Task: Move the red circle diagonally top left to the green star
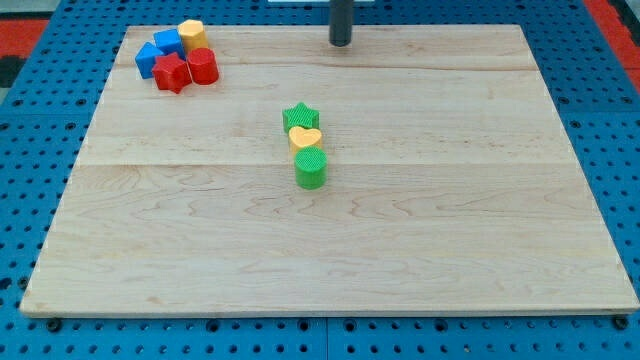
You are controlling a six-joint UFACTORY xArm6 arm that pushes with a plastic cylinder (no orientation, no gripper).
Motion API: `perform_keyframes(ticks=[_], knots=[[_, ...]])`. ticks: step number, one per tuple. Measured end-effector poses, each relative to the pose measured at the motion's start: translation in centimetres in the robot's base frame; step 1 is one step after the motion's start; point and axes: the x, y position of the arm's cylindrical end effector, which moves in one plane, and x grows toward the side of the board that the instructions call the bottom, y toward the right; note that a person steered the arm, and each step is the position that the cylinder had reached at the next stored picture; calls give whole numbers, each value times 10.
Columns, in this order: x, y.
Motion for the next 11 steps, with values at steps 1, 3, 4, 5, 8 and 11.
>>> perform_keyframes(ticks=[1, 3, 4, 5, 8, 11], knots=[[0, 0], [-1, -102], [-1, -158], [-1, -169], [55, -201], [92, -123]])
